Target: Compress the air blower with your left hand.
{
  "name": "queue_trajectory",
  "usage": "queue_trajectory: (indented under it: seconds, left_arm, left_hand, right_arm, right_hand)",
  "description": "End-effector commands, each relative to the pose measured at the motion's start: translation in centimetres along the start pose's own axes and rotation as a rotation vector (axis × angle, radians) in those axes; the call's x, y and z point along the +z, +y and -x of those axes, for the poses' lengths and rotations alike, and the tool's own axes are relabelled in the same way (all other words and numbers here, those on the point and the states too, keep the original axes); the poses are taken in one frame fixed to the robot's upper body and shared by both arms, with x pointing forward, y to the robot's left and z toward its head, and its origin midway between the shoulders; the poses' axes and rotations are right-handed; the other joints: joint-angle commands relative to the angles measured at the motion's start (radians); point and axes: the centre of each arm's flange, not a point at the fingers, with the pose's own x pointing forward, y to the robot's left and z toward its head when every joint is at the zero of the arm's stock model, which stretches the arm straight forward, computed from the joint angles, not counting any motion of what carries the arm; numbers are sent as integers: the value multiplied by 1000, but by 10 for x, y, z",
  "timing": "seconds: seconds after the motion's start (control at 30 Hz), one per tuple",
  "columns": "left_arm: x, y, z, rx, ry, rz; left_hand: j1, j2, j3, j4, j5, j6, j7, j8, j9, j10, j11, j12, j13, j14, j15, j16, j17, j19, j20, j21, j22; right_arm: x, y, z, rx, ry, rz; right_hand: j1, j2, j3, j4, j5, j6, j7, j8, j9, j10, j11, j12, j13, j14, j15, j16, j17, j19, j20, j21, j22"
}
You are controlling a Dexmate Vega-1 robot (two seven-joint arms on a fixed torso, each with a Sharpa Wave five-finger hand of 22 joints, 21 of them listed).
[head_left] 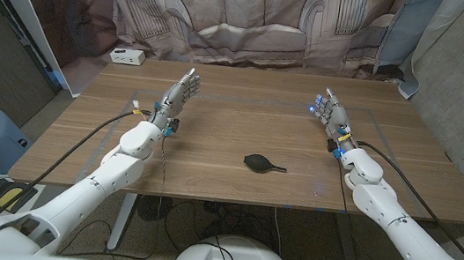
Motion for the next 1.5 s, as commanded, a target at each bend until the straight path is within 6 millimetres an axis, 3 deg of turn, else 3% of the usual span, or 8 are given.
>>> queue_trajectory:
  seconds: [0.03,0.3,0.63,0.83,1.13,1.5]
  left_arm:
    - [2,-12,-2,-38,-70,-28]
    - [2,-25,-6,-45,-132,-84]
    - [3,-42,4,-46,-160,-109]
    - [22,-42,14,4,-190,-237]
    - [33,-38,16,-7,-213,-313]
    - [39,-38,20,-10,-237,-395]
  left_hand:
    - [14,-1,3,-9,-4,15,0,8,3,14,0,3,2,18,0,5,4,24,5,5,3]
    - [27,-8,3,-21,-4,43,-4,13,3,35,-5,8,1,42,-6,6,4,50,12,3,3]
    - [38,-19,0,-35,-4,73,-2,15,4,72,-9,15,1,81,-6,8,4,95,15,2,3]
    - [55,-29,-2,-50,-3,138,7,25,5,127,-5,28,2,147,-10,16,4,159,20,4,3]
    - [63,-31,-1,-56,-2,146,5,24,5,133,-10,27,2,156,-10,15,4,168,18,0,3]
    - [76,-31,2,-63,-2,158,4,24,5,142,-14,27,2,168,-14,14,4,178,19,-4,3]
  right_arm:
    - [6,-11,11,19,-13,5]
    - [4,-28,16,30,3,25]
    - [7,-36,18,30,9,31]
    - [10,-30,8,21,-16,18]
    - [9,-18,1,20,-26,17]
    - [10,-11,9,1,-29,7]
  right_hand:
    - [8,6,5,-1,4,9,3,5,2,12,1,5,3,4,10,10,1,10,2,9,3]
    - [9,7,5,-2,4,7,1,4,2,21,-3,9,2,8,8,13,-1,15,1,12,3]
    - [10,8,5,-3,4,11,1,5,2,26,-3,11,1,13,9,15,-3,18,1,13,3]
    - [10,8,5,-3,4,12,2,5,2,28,-2,11,1,14,10,15,-4,21,0,14,2]
    - [9,9,4,-3,4,12,2,5,2,28,-2,11,0,14,10,16,-5,22,0,14,2]
    - [10,10,4,-4,4,13,3,4,2,29,-1,11,0,16,10,16,-7,23,0,14,2]
